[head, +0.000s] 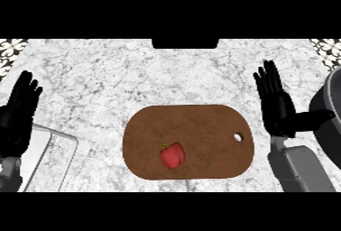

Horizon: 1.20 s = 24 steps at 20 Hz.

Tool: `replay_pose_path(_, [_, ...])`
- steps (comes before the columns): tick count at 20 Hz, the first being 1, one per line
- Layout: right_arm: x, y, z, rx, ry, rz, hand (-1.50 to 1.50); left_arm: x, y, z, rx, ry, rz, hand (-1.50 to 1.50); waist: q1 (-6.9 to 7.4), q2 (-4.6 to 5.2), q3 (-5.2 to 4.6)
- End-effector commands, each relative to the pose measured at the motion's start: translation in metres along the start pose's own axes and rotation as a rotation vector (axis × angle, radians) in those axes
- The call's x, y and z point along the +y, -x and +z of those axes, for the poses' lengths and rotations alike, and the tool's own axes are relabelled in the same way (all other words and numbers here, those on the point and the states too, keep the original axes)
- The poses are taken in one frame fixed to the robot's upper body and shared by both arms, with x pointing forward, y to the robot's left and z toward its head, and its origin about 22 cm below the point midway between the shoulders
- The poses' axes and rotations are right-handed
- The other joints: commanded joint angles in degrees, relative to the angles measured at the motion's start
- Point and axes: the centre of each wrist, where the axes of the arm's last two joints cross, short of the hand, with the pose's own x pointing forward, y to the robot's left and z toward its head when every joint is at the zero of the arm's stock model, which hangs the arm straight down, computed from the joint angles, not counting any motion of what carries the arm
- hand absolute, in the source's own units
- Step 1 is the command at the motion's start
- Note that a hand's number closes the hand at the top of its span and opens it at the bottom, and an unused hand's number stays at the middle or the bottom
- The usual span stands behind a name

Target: Pick the bell pepper from the cutting board and place it in the pot

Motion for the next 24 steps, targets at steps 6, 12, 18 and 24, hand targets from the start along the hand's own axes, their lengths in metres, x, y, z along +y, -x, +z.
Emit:
replay_pose_path(6, [0.122, -0.089, -0.034, -0.230, -1.007, 0.062, 1.50, -0.040, -0.041, -0.016, -0.094, 0.155, 0.203, 0.00, 8.50, -0.25, 0.23])
replay_pose_path(12, [0.095, -0.137, -0.067, -0.512, -1.240, 0.544, -1.50, -0.055, -0.048, -0.021, -0.130, 0.186, 0.221, 0.00, 4.24, 0.87, 0.38])
replay_pose_path(18, [0.095, -0.148, -0.078, -0.673, -1.473, 0.609, -1.50, -0.047, -0.032, -0.020, -0.149, 0.159, 0.207, 0.00, 2.31, 1.01, 0.30])
replay_pose_path(24, [0.112, -0.150, -0.082, -0.675, -1.603, 0.931, -1.50, -0.046, -0.020, -0.017, -0.157, 0.168, 0.206, 0.00, 1.14, 0.45, 0.24])
